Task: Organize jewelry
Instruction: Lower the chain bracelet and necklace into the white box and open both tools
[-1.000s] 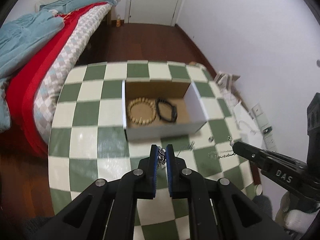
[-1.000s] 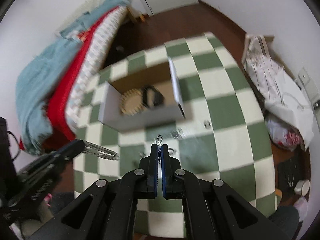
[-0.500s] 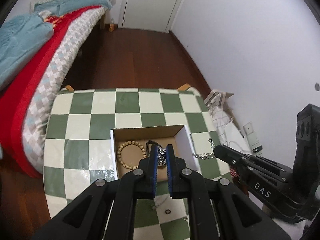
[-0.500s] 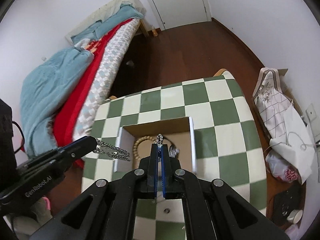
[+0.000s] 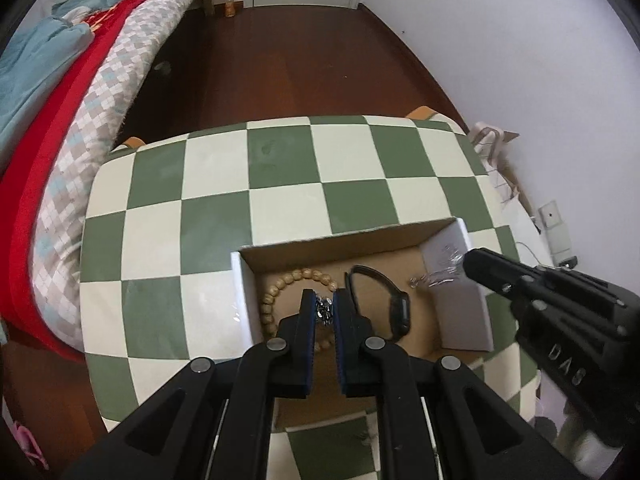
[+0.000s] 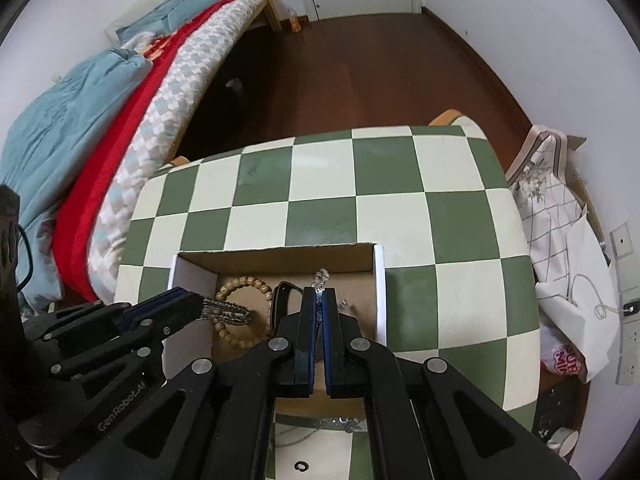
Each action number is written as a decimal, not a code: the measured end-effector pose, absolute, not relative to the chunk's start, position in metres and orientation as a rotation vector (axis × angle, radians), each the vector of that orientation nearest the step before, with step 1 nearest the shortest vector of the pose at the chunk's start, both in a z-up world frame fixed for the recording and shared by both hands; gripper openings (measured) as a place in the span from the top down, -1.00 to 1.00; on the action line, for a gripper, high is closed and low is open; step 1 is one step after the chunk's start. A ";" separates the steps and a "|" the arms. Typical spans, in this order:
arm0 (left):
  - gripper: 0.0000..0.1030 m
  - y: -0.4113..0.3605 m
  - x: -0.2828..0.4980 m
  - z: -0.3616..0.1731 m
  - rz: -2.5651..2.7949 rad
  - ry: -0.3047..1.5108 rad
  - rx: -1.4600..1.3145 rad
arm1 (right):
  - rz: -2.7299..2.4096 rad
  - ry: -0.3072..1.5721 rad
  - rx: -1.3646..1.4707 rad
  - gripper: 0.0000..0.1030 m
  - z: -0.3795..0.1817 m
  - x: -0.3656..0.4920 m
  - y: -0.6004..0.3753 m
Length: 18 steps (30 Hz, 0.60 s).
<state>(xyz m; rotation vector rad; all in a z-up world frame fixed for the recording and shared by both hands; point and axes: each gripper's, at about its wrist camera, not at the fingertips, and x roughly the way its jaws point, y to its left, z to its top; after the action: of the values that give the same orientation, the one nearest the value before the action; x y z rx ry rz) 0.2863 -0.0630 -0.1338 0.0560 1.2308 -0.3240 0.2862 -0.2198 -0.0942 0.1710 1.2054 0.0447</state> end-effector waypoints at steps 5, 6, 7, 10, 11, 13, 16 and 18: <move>0.58 -0.055 0.291 -0.125 -0.245 1.185 0.082 | 0.026 1.203 0.173 0.93 -0.092 0.292 -0.225; 0.39 -0.054 0.291 -0.123 -0.235 1.174 0.086 | 0.020 1.200 0.171 0.92 -0.090 0.290 -0.227; 0.15 -0.051 0.290 -0.120 -0.215 1.159 0.093 | 0.017 1.196 0.166 0.90 -0.088 0.288 -0.227; -0.37 -0.039 0.283 -0.111 -0.145 1.106 0.084 | 0.005 1.189 0.144 0.43 -0.083 0.279 -0.226; -0.40 -0.036 0.281 -0.110 -0.130 1.094 0.083 | -0.007 1.188 0.122 0.07 -0.082 0.274 -0.225; -0.58 -0.028 0.272 -0.109 -0.078 1.066 0.101 | -0.018 1.187 0.094 -0.24 -0.082 0.266 -0.223; -1.00 -0.021 0.260 -0.110 -0.039 1.046 0.123 | -0.038 1.205 0.038 -0.45 -0.088 0.252 -0.217; -1.00 -0.017 0.251 -0.114 -0.018 1.053 0.136 | -0.042 1.223 0.025 -0.90 -0.093 0.246 -0.214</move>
<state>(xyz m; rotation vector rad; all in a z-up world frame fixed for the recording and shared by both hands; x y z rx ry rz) 0.2513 -0.0165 -0.1140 0.1361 1.0526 -0.0180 0.2458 -0.2140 -0.0934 0.0254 1.2233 -0.0417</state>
